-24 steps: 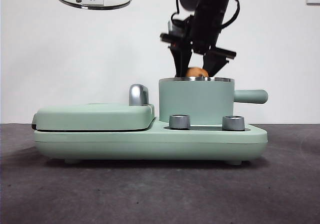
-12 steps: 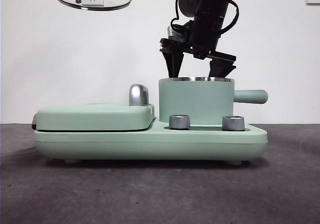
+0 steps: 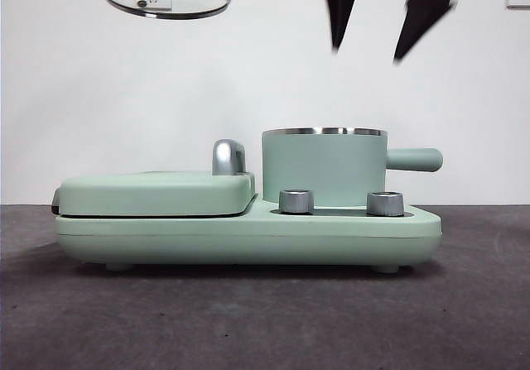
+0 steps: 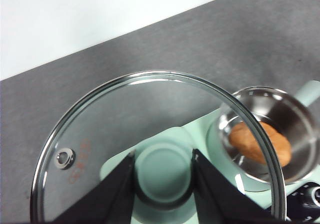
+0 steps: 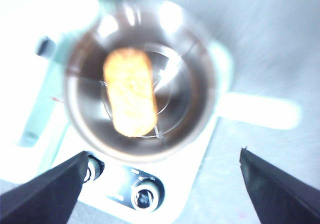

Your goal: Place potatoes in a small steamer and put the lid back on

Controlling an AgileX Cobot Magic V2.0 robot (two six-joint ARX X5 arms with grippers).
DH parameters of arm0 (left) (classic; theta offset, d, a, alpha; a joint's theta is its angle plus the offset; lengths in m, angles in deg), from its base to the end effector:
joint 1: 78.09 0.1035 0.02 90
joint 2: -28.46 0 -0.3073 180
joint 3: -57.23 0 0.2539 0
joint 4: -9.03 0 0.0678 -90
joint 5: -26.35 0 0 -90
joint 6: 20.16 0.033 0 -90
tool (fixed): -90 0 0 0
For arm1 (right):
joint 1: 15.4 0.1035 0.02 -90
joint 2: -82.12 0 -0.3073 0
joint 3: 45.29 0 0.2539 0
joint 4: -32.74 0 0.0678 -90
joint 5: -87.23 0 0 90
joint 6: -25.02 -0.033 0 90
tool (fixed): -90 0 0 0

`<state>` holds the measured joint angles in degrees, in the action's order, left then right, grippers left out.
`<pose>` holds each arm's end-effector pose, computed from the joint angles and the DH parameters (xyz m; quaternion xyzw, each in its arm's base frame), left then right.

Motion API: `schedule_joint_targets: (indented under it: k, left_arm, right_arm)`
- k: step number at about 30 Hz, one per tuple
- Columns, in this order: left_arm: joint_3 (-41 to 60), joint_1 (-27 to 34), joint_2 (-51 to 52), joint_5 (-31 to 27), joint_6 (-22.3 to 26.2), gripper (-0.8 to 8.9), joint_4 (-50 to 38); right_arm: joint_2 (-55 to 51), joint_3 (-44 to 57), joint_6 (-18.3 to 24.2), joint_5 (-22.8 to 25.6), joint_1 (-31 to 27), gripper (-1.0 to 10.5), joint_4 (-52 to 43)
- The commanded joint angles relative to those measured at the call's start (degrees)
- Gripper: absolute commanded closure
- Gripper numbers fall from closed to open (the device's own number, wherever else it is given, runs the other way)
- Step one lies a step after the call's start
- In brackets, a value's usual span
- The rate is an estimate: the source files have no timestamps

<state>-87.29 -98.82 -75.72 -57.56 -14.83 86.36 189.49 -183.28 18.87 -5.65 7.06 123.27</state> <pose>0.3440 -0.1339 0.5053 0.0833 0.3041 -0.2343 0.9196 0.3512 0.1470 0.4389 -0.0394 0.5015 0.1634 0.8487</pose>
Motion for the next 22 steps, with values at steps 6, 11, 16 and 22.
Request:
schedule_joint_targets:
  k: [6,11,16,22]
  left_arm:
    - [-1.5,-4.4,-1.8,0.2,0.0,7.96,-1.6]
    - [-1.5,-8.2,-4.5,0.2,0.1,7.96,-2.0]
    - [-1.5,-11.6,-8.3,0.2,0.7,7.96,-3.6]
    - [-1.5,-14.2,-13.0,0.2,2.1,7.96,-9.0]
  right_arm:
    - [-13.3,7.5,1.0,1.5,0.3,4.7,4.3]
    - [-25.7,20.7,1.0,1.4,0.3,4.7,3.6]
    - [-42.7,41.6,0.7,0.9,1.7,4.7,-5.4]
    - [-61.0,61.8,-5.0,0.7,4.2,4.7,-11.5]
